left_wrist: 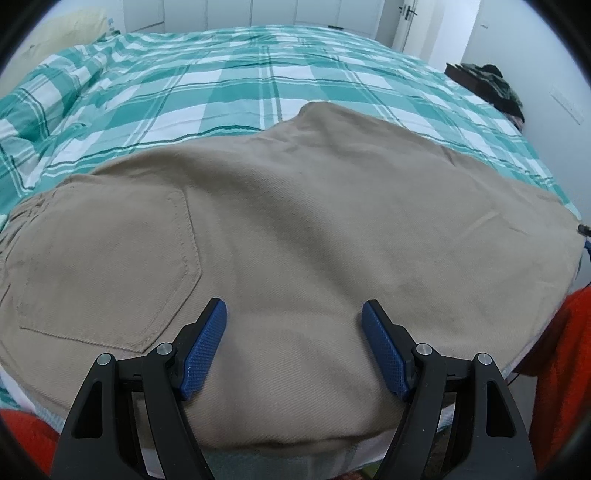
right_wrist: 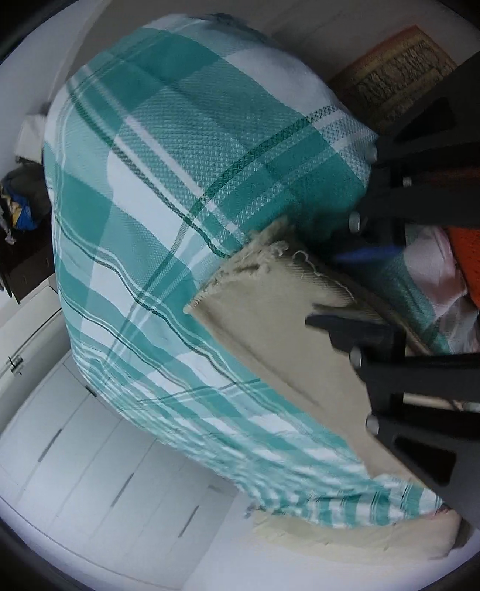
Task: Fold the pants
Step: 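Grasp the frayed pants leg hem with the right gripper and lift it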
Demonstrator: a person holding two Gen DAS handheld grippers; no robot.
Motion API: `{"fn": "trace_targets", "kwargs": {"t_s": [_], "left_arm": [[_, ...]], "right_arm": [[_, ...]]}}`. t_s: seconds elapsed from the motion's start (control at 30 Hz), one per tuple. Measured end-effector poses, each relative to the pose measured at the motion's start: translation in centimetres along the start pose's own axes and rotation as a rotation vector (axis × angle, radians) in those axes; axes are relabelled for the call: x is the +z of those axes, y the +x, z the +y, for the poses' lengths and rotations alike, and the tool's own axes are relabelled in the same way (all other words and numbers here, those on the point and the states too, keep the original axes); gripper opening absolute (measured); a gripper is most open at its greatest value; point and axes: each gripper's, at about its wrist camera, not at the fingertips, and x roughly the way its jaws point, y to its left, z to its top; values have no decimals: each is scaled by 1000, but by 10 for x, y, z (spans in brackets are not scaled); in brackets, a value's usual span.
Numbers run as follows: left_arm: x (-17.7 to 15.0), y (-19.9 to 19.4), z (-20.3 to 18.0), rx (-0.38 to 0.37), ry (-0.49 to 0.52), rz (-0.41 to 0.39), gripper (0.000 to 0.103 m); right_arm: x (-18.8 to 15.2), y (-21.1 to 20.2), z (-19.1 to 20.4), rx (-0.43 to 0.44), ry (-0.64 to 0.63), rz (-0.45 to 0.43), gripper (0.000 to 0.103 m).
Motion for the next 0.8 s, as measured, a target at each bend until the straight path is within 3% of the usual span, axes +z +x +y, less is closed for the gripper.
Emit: {"fn": "trace_targets", "kwargs": {"t_s": [0.13, 0.23, 0.33, 0.5, 0.63, 0.8], "left_arm": [[0, 1, -1, 6, -4, 3, 77], [1, -1, -1, 10, -9, 10, 77], [0, -5, 0, 3, -20, 10, 77], [0, -6, 2, -5, -34, 12, 78], [-1, -8, 2, -11, -39, 10, 78], [-3, -12, 5, -37, -50, 1, 78]], "right_arm": [[1, 6, -7, 20, 26, 18, 31], [5, 1, 1, -4, -21, 13, 10], [7, -20, 33, 4, -130, -39, 8], [3, -76, 119, 191, -271, -114, 7], [-12, -111, 211, 329, -431, -134, 7], [-48, -105, 305, 451, -561, -78, 7]]}}
